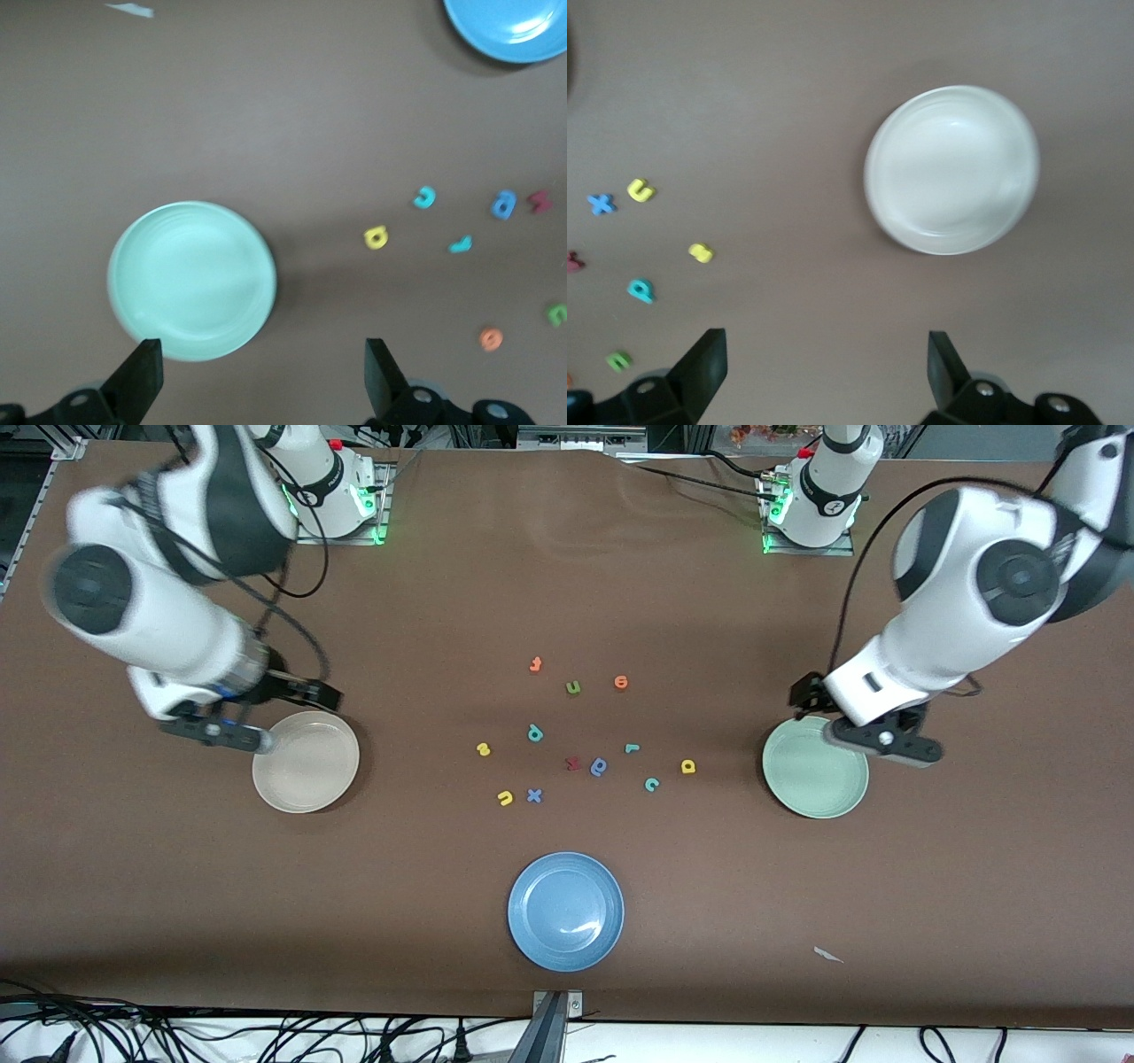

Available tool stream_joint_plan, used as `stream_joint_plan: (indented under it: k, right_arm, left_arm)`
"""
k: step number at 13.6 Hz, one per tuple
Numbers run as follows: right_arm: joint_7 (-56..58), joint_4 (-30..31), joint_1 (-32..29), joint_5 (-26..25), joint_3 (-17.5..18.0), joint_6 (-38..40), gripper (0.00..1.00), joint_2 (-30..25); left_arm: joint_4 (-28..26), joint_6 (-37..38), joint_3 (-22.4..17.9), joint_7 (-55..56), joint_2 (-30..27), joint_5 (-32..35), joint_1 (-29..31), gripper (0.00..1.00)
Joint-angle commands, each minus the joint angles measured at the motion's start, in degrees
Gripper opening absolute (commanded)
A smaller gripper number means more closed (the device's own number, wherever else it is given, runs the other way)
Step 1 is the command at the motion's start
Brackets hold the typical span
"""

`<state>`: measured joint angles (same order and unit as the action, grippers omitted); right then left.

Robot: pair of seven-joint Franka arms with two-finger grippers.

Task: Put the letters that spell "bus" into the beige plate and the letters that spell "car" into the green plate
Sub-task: 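Lower both grippers toward the foam letters between the plates, then close the left gripper on a yellow letter while the right gripper grasps a teal letter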

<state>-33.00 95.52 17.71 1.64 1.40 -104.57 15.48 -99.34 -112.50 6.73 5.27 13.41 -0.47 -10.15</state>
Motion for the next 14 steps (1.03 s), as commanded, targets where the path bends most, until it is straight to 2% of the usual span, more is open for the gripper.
stream_joint_plan:
  k: [1, 4, 7, 11, 14]
  right_arm:
    - [-8.72, -0.07, 5.91, 2.04, -0.44, -5.97, 1.00, 4.98]
    - [-20.05, 0.80, 10.14, 2.49, 1.49, -16.85, 1.00, 10.70]
    - [-25.27, 6.24, 14.10, 2.40, 1.58, -29.43, 1.00, 12.56]
    - [-29.29, 5.99, 19.81, 0.56, 1.50, -37.70, 1.00, 18.26]
    - [-34.66, 5.82, 21.57, -5.41, 1.50, -40.70, 1.00, 21.25]
  left_arm:
    - [0.81, -6.21, 1.44, 7.19, 5.29, -1.20, -2.41, 1.00]
    - [0.55, -13.51, 1.62, 7.82, 11.18, -1.20, -4.69, 1.00]
    - [0.20, -15.91, 1.62, 7.74, 16.37, -1.11, -6.10, 1.00]
    - [-1.20, -19.15, 1.62, 7.74, 20.42, -0.50, -7.43, 1.00]
    - [-5.06, -27.56, 1.62, 7.74, 22.70, -0.85, -8.39, 1.00]
